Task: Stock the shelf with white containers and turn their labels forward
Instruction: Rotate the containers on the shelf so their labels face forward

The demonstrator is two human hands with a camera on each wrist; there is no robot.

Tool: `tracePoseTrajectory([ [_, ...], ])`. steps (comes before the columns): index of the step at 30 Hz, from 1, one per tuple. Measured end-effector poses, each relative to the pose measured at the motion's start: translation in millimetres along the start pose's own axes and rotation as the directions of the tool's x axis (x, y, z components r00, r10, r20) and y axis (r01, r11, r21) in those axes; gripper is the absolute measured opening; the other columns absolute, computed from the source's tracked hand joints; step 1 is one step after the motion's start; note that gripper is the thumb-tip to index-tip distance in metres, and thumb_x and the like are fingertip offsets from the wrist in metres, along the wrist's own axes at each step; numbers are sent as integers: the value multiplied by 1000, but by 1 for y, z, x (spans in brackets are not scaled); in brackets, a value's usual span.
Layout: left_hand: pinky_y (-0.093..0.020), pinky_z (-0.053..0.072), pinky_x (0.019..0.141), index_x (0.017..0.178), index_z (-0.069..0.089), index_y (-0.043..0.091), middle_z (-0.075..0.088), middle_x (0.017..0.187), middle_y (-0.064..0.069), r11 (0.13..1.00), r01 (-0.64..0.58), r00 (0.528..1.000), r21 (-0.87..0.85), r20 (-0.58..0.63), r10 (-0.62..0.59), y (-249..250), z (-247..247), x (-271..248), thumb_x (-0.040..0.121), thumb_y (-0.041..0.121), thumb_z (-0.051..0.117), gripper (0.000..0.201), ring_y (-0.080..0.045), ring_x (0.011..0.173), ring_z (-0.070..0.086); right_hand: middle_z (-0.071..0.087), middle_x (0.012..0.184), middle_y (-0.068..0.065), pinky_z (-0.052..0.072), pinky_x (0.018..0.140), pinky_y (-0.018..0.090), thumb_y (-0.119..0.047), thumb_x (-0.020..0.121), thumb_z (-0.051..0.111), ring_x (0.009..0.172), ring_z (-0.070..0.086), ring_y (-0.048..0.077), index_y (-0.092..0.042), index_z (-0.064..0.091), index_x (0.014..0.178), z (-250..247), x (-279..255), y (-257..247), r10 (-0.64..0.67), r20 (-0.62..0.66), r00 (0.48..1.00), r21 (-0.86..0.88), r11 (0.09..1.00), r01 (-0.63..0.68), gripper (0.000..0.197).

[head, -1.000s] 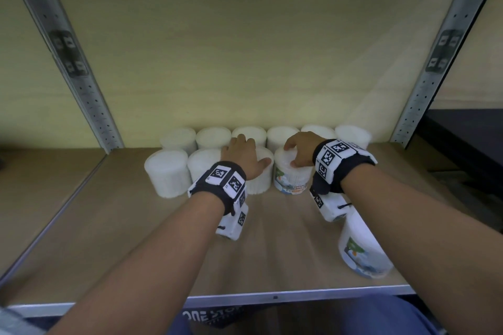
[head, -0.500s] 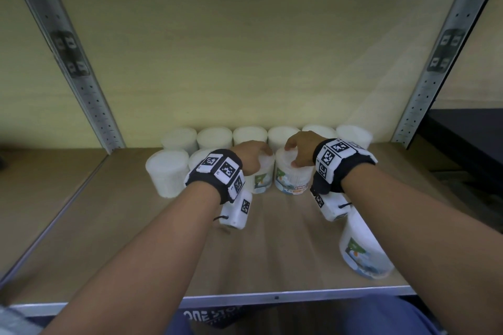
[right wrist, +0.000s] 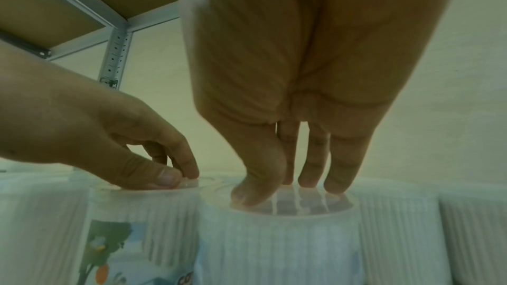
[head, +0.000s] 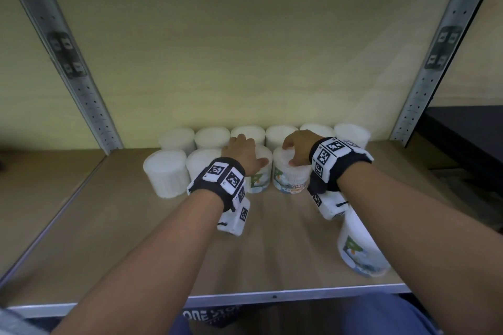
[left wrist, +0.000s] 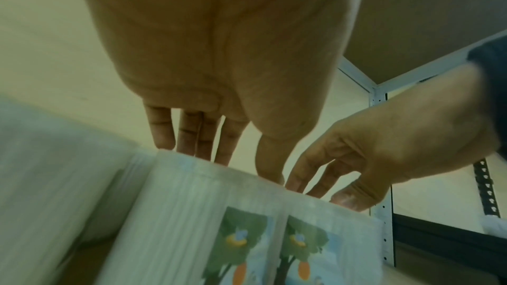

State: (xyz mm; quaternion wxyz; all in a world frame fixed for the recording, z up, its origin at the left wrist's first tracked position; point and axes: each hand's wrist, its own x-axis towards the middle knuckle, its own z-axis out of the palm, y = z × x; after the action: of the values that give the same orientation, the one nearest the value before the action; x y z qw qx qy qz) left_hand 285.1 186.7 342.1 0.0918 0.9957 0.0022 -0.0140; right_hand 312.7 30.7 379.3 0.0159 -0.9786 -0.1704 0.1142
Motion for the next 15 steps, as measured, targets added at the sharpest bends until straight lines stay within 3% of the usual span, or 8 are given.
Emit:
tracePoseTrajectory([
  [3,-47,36,107,141,38,15,35,145,-10,1000,-27,996,0,83,27,-1,-5,0,91,40,54,59,-30,134,35,45,145,9,38,104,29,-17,88,65,131,47,25,-10,43,141,0,0,0,-1,4,1000,7,1000,1,57],
  [9,-38,39,108,147,31,20,35,150,-7,991,-84,975,-107,197,104,-1,-12,-3,88,-3,45,65,-27,135,40,46,144,8,39,102,29,-14,86,67,130,47,25,-9,46,139,0,0,1,-6,2,1000,20,1000,6,57],
  [12,-38,38,109,144,36,19,37,149,-7,983,-97,980,-154,159,122,-1,-11,-6,88,-3,42,61,-27,134,40,47,143,9,39,103,29,-14,85,67,129,48,25,-9,47,139,1,0,1,-7,5,1000,18,1000,7,57],
  [15,-40,35,108,137,44,12,39,141,-12,988,-101,995,-119,4,102,0,-6,-6,94,17,48,44,-30,131,37,47,143,9,39,103,29,-14,86,67,129,48,25,-9,47,138,1,0,1,-14,3,1000,12,1000,14,57],
])
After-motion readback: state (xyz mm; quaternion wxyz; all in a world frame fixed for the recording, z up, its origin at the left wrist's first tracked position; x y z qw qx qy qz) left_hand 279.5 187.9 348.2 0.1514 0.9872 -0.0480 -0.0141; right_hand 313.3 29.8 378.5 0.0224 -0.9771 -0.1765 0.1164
